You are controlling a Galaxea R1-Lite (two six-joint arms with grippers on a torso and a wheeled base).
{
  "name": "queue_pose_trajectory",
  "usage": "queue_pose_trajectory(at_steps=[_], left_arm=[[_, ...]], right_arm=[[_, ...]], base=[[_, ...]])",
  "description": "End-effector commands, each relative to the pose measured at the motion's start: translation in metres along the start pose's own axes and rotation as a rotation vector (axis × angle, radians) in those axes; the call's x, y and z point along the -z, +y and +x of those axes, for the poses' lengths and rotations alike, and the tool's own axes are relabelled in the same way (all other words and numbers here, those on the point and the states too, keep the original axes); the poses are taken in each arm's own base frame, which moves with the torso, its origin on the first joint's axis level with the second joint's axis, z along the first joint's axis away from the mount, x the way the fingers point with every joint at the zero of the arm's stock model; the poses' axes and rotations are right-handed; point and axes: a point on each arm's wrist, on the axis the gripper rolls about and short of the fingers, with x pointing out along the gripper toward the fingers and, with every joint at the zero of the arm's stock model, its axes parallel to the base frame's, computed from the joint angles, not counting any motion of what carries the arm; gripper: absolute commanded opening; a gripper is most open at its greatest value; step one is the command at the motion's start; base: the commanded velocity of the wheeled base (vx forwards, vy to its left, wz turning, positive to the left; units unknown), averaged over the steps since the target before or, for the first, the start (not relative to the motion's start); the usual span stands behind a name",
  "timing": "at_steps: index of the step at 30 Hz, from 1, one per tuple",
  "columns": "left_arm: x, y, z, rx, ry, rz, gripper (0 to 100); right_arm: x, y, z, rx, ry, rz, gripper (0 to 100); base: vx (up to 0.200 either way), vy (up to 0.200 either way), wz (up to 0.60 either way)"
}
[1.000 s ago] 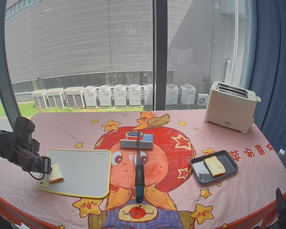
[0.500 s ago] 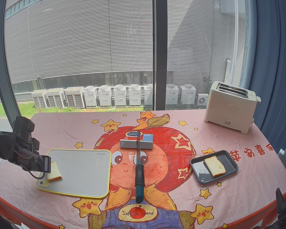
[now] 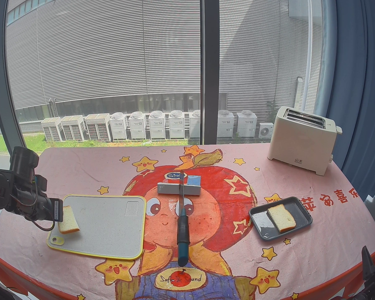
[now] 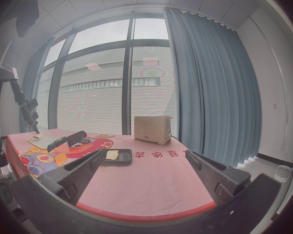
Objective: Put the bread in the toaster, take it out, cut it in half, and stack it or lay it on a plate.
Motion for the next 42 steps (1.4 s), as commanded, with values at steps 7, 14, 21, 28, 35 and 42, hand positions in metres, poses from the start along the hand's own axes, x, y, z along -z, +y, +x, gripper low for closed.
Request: queue_pose_trajectory(at_steps=[7, 14, 21, 28, 35, 42], left_arm=[[-0.005, -0.001, -0.044, 0.027, -0.171, -0.001, 0], [-0.005, -0.002, -0.046, 0.047, -0.206, -0.003, 0], [-0.007, 0.001, -0.04, 0.037, -0.285, 0.017, 0], [-0.005, 0.0, -0.039, 0.041, -0.28, 0.03, 0], [-0.003, 0.0, -0.038, 0.04, -0.276, 0.035, 0], [-0.001, 0.0, -0.039, 0.042, -0.278, 0.053, 0]], right_arm=[[0.005, 0.0, 0.0, -0.001, 0.0, 0.0, 100], [0.005, 0.0, 0.0, -0.001, 0.0, 0.0, 100], [0.005, 0.0, 0.0, -0.001, 0.0, 0.0, 100], [0.005, 0.0, 0.0, -0.001, 0.0, 0.0, 100], [0.005, 0.0, 0.0, 0.001, 0.0, 0.0, 100], [0.005, 0.0, 0.0, -0.001, 0.0, 0.0, 100]], base=[[0.0, 0.0, 0.0], [0.0, 0.0, 0.0], [0.0, 0.0, 0.0], [0.0, 0.0, 0.0], [0.0, 0.0, 0.0], [-0.171, 0.0, 0.0]])
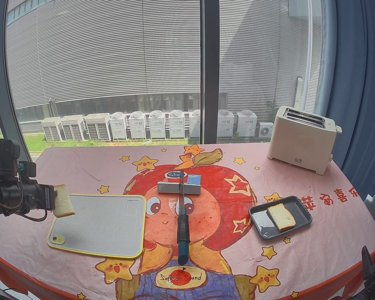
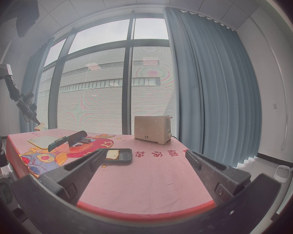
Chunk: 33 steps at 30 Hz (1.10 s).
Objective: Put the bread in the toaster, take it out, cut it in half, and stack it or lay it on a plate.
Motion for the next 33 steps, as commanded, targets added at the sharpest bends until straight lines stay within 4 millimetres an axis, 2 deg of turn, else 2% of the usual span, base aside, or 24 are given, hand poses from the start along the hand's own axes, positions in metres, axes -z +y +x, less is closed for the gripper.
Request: queue_pose_trajectory(at_steps=[1, 6, 11, 33], left_arm=[[0.0014, 0.0004, -0.0007, -0.001, 0.001, 0.001, 0], [0.0006, 0.0012, 0.0034, -0.003, -0.05, 0.0, 0], [0.0003, 0.0013, 0.0056, -0.005, -0.109, -0.006, 0], [0.0017, 0.0013, 0.0063, -0.007, -0.109, 0.0, 0]], right_arm=[[0.005, 0.0, 0.0, 0.0, 0.001, 0.0, 100], [0.0048, 0.0, 0.0, 0.0, 0.0, 0.0, 100], [0.0048, 0.0, 0.0, 0.0, 0.0, 0.0, 100], [0.0048, 0.0, 0.0, 0.0, 0.0, 0.0, 100]], base=[[-0.2, 0.0, 0.0], [-0.2, 0.0, 0.0], [0.0, 0.0, 0.0], [0.0, 0.0, 0.0]])
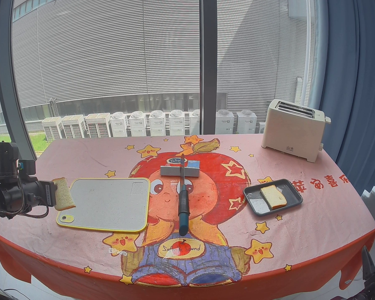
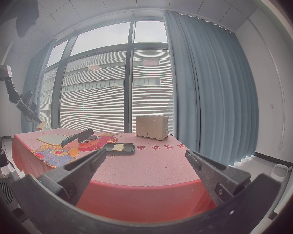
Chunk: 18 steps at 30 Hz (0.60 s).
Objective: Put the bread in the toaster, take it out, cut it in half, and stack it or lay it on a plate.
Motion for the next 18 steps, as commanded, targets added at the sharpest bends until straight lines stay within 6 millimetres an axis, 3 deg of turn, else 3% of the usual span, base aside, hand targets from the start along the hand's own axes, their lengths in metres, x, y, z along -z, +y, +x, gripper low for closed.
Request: queue_pose_trajectory(at_steps=[1, 3, 18], left_arm=[[0.0001, 0.0001, 0.0005, 0.0, 0.001, -0.001, 0], [-0.0001, 0.0001, 0.0001, -0.002, 0.0, 0.001, 0], [0.0004, 0.0004, 0.0001, -0.001, 0.001, -0.001, 0]], right_arm=[[0.0048, 0.0, 0.0, -0.001, 0.0, 0.0, 100], [0.0048, 0.0, 0.0, -0.001, 0.0, 0.0, 100], [0.0048, 0.0, 0.0, -0.001, 0.0, 0.0, 100]], base=[[0.0, 0.0, 0.0], [0.0, 0.0, 0.0], [-0.2, 0.0, 0.0]])
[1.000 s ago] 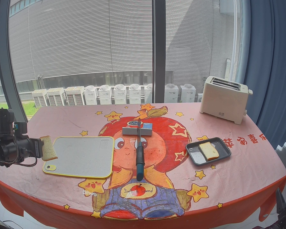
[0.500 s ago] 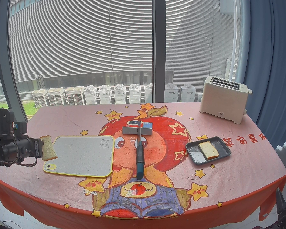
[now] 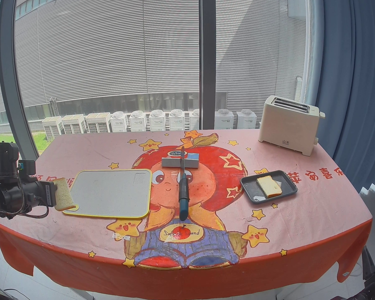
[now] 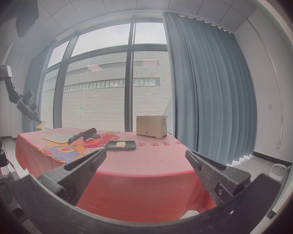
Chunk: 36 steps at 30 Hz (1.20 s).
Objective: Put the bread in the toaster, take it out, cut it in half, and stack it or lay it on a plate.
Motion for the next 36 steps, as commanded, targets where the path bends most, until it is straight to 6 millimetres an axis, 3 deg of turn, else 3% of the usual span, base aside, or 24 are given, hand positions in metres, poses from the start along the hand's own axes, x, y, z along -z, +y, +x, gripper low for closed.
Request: queue_pose_trajectory(at_steps=[1, 12, 36], left_arm=[[0.0003, 0.0002, 0.0, -0.001, -0.001, 0.0, 0], [-0.0017, 0.0003, -0.0005, -0.004, -0.008, 0.003, 0], [-0.001, 0.0, -0.0008, -0.004, -0.007, 0.003, 0]], right_arm=[[0.0047, 0.0, -0.0001, -0.001, -0.001, 0.0, 100], [0.0047, 0.0, -0.0001, -0.001, -0.001, 0.0, 100], [0.0047, 0.0, -0.0001, -0.001, -0.001, 0.0, 100]], base=[[-0.2, 0.0, 0.0], [-0.036, 0.0, 0.0], [0.0, -0.2, 0.0]])
